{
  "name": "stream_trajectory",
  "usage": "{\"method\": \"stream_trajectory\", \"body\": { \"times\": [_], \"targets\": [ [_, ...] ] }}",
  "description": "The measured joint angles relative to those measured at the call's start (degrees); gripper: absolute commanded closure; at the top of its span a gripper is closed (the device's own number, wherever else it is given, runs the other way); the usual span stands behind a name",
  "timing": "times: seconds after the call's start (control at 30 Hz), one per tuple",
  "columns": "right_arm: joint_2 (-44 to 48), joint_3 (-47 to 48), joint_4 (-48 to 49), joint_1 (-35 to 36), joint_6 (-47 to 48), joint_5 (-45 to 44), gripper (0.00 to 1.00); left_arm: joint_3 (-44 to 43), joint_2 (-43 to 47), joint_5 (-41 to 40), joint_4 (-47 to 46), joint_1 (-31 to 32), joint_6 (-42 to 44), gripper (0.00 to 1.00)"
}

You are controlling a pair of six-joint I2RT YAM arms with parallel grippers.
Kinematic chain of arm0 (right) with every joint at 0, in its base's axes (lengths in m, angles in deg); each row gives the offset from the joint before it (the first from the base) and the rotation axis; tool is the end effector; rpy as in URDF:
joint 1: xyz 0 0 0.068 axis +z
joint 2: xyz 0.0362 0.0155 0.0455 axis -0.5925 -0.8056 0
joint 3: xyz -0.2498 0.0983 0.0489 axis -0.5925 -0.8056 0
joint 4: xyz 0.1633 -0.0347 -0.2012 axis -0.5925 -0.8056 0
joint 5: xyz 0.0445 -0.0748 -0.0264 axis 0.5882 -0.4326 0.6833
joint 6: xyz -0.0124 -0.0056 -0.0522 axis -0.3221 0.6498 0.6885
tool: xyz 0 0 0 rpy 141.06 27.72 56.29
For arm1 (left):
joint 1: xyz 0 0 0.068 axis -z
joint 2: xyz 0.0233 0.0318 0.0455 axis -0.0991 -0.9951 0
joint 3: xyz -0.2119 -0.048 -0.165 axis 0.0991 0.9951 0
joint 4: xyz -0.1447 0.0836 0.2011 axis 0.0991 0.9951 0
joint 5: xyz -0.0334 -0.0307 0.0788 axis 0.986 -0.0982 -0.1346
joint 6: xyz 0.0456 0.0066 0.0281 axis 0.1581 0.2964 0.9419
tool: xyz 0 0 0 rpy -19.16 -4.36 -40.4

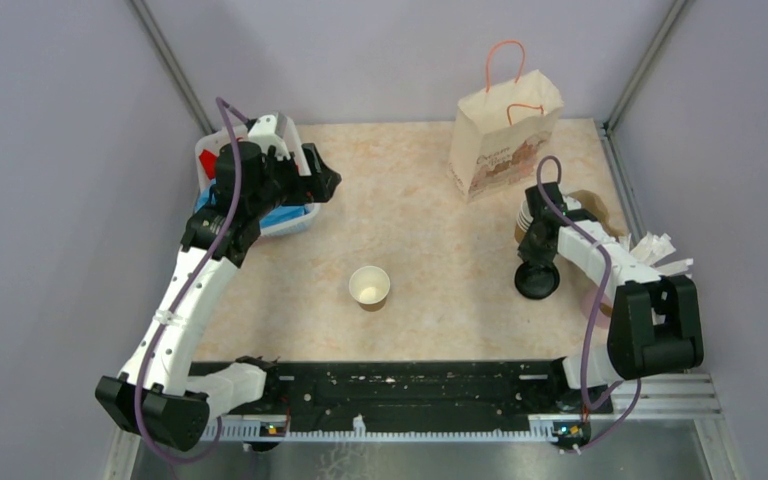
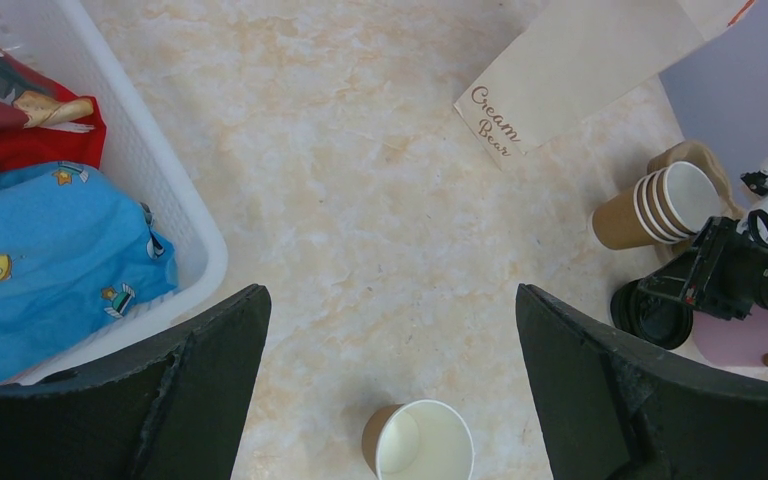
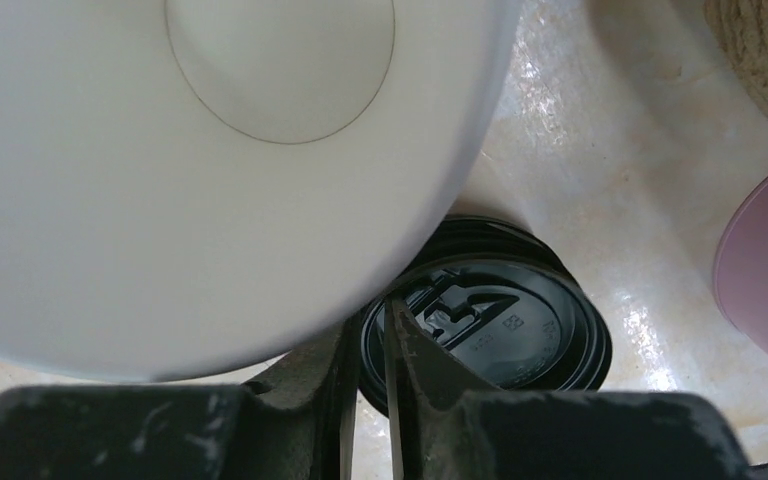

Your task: Pack the takeout coffee

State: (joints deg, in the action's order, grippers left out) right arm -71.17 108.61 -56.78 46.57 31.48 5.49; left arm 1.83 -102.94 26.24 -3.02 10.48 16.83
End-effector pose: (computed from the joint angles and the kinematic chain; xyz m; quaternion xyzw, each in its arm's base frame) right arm 0.2666 0.0394 0.2082 0.2589 0.9365 -0.0245 0.2351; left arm 0.2308 -0.0720 0.4108 0.0148 0.8154 -0.2332 0.5297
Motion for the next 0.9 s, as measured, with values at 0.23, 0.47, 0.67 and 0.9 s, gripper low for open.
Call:
{"method": "stream_trajectory", "body": {
  "times": [0.23, 0.47, 0.67, 0.9],
  "targets": [
    [0.1, -0.1, -0.3, 0.0, -0.5, 0.0, 0.94, -0.1, 0.0, 0.2, -0.4, 0.0, 0.0, 0.02],
    [3.1, -0.1, -1.5, 0.0, -0.6, -0.5, 1.0, -0.1, 0.0, 0.5, -0.7, 0.0, 0.0, 0.02],
    [7.8, 0.5, -3.4, 0.0, 0.8, 0.1, 1.0, -0.2, 0.0, 0.5, -0.7, 0.0, 0.0, 0.02],
    [17.2, 0.4, -0.3, 0.0, 8.5, 8.1, 1.0, -0.2, -0.3, 2.8, -0.7, 0.0, -0.5, 0.02]
  ]
}}
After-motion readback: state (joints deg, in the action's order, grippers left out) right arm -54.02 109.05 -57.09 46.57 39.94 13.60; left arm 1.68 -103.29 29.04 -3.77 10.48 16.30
